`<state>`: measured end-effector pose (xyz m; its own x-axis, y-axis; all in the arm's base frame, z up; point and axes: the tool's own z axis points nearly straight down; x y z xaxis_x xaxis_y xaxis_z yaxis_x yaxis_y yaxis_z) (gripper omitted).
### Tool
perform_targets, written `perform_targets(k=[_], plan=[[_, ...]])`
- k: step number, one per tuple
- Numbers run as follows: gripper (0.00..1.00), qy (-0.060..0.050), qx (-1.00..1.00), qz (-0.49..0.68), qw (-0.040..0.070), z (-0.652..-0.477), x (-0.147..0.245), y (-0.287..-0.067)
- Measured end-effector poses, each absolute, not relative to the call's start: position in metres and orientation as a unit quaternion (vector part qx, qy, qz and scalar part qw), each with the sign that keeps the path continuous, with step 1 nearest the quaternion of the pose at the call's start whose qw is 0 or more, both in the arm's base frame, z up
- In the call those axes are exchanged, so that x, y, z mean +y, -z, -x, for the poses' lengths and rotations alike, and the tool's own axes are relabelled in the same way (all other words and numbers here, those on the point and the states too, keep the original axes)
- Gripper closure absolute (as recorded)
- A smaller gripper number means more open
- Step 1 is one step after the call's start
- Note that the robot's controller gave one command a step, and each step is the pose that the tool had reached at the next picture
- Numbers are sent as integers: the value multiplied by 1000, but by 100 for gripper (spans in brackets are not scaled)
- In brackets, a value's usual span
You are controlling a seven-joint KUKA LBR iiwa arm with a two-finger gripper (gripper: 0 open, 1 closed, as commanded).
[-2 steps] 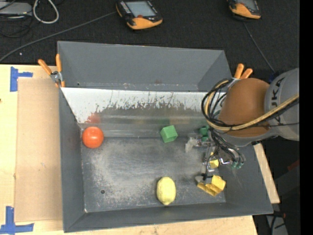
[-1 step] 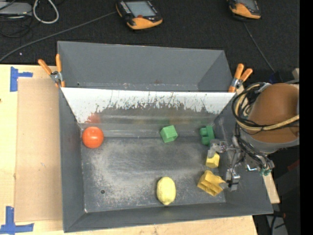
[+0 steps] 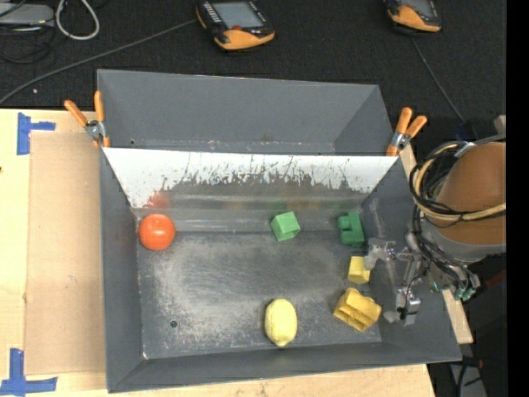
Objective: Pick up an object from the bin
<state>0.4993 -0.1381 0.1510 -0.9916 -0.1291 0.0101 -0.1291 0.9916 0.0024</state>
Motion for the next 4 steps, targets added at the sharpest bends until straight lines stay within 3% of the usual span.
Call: perform_targets(k=[1,2,3,4], plan=[[0,1,-980,-198,4,-497,-120,-130],[0,3,-966,-258,5,-481,-101,-95],[0,4,-979,-202,8,-479,-98,-106],[100,6,-957,-288,7,-519,-120,-70]])
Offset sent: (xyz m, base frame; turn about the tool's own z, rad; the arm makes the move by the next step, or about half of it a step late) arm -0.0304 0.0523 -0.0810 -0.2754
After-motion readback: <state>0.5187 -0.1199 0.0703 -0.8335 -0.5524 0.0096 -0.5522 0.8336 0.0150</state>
